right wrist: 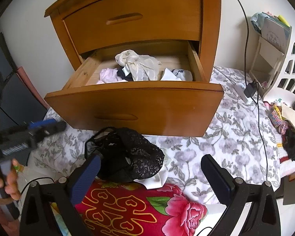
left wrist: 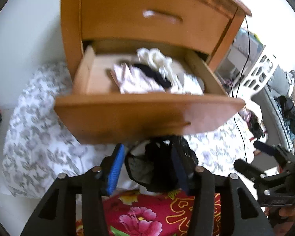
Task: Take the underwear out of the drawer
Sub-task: 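Lower the black lace cloth onto the pink cloth and open the left tool, then withdraw the left tool up from the placed black lace cloth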
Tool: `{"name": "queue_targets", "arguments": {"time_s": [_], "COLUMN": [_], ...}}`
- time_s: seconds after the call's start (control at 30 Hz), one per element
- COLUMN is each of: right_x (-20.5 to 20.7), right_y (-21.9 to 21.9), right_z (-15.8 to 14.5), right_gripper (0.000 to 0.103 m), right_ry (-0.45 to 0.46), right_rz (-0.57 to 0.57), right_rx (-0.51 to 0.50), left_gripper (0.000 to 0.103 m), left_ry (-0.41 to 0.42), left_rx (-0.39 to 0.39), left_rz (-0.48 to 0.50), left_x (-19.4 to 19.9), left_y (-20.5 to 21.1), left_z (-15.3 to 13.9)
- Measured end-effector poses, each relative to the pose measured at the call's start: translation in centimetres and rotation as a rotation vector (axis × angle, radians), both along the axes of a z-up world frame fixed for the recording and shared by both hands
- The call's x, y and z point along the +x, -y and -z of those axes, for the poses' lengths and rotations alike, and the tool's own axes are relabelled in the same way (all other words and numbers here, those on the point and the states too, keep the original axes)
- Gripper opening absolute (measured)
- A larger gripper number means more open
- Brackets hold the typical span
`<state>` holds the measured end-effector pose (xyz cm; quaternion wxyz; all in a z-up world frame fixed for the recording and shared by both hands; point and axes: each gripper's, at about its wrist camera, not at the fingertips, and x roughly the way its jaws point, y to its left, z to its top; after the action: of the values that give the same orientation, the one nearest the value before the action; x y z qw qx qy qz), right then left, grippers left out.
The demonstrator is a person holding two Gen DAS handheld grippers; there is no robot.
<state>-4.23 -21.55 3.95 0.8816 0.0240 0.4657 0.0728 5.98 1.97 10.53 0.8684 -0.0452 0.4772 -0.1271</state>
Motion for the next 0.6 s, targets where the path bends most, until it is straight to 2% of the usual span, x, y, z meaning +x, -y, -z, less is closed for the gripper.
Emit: {"name": "queue_targets", "arguments": {"time_s": [0.17, 0.23, 0.33, 0.4, 0.47, 0.6], "right_x": [0.1, 0.1, 0.1, 0.1, 0.2, 0.3], "right_y": [-0.3, -0.3, -0.5, -0.6, -0.7, -0.9], "right_z": [0.0, 0.0, 0.1, 0.2, 0.3, 0.4], "right_gripper": [0.103, 0.103, 0.103, 0.103, 0.103, 0.103], "right_ry": [0.001, 0.001, -0.001, -0.005, -0.006, -0.009], "right_rz": [-0.008, -0.01, -0.01, -0.014, -0.018, -0.02], "right_rx": [-0.002, -0.004, -0.003, -0.003, -0.004, -0.007], "left_gripper": [0.07, 0.075, 0.076, 0.081, 0.091, 0.092], "left_ry": [0.069, 0.079, 0.074, 0.073, 0.081, 0.106], "left_rx": [0.017, 0.02, 0.017, 0.028, 0.043, 0.092], "left_rz": [-0.065, -0.093, -0.133, -0.149, -0.16, -0.187], "left_x": [-0.5, -0.5, -0.4, -0.3, -0.3, -0.5], "left_y": [-1.5, -2.2, -3.0, -3.2, -3.2, -3.2], "left_z": [-1.8, -1.9, -1.6, -1.3, -1.0, -0.7]}}
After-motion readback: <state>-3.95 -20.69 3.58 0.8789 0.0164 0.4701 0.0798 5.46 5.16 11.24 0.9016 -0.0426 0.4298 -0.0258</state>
